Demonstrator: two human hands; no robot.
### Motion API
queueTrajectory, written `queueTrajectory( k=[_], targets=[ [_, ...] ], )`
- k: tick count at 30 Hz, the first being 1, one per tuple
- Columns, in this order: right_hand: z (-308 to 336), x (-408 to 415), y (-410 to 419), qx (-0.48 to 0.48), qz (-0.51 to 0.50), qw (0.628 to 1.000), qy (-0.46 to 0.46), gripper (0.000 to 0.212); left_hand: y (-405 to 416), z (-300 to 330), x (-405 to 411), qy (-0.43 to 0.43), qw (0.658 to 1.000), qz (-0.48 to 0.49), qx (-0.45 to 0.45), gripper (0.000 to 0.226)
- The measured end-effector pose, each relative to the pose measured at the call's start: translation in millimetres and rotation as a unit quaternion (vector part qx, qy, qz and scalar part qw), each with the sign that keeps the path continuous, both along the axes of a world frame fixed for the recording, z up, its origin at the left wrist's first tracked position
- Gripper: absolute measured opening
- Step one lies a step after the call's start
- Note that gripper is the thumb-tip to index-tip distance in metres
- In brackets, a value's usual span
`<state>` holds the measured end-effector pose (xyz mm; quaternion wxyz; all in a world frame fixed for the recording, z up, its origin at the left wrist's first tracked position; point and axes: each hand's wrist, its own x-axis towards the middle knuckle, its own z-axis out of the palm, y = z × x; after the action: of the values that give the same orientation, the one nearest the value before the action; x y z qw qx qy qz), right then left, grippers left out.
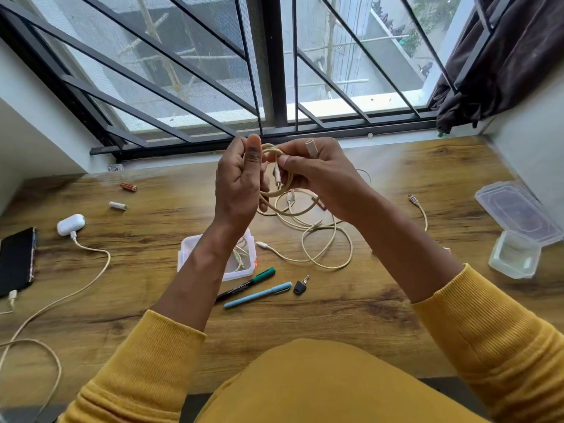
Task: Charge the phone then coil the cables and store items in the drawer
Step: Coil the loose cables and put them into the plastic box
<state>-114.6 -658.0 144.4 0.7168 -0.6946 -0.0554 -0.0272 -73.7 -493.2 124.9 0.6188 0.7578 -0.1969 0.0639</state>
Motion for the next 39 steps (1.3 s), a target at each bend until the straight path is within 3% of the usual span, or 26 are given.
queueTrajectory(
  k=[5,9,14,16,20,28,30,33,39],
  targets=[
    [-3.1,-0.8,-2.9,0.101,0.057,0.992,0.044,0.019,-1.8,-0.3,-4.2,-0.008,1.000,0.028,0.008,0.037],
    [-0.3,-1.5,-6.5,0.077,0.092,0.990,0.068,0.013,-3.5,-0.9,-5.9,-0.021,0.999,0.043,0.003,0.043],
    [1.5,-0.5,-9.1,-0.006,0.110,0.992,0.058,0.021,-7.4,-5.0,-2.7,-0.050,0.995,0.085,0.018,0.052],
    [-0.6,-0.8,-10.5,0.013,0.118,0.991,0.059,0.022,-7.5,-6.2,-0.1,-0.046,0.995,0.086,0.018,0.055],
    [-8.6,1.1,-13.1,0.086,0.092,0.990,0.067,0.026,-4.4,-4.6,4.1,-0.031,0.997,0.068,0.023,0.040],
    [-15.6,-0.4,-12.3,0.147,0.140,0.975,0.086,0.035,0.3,-3.2,8.0,-0.103,0.990,0.050,0.082,0.024],
    [-16.7,-0.1,-7.0,0.157,0.128,0.976,0.074,0.033,0.2,-4.3,9.3,-0.105,0.989,0.054,0.089,0.023],
    [-16.9,-0.4,-1.5,0.134,0.079,0.987,0.044,0.014,0.5,-6.5,8.4,-0.100,0.989,0.057,0.094,0.022],
    [-17.5,0.8,4.3,0.024,-0.059,0.998,-0.007,0.024,0.5,-4.5,2.8,-0.075,0.993,0.047,0.072,0.023]
  ],
)
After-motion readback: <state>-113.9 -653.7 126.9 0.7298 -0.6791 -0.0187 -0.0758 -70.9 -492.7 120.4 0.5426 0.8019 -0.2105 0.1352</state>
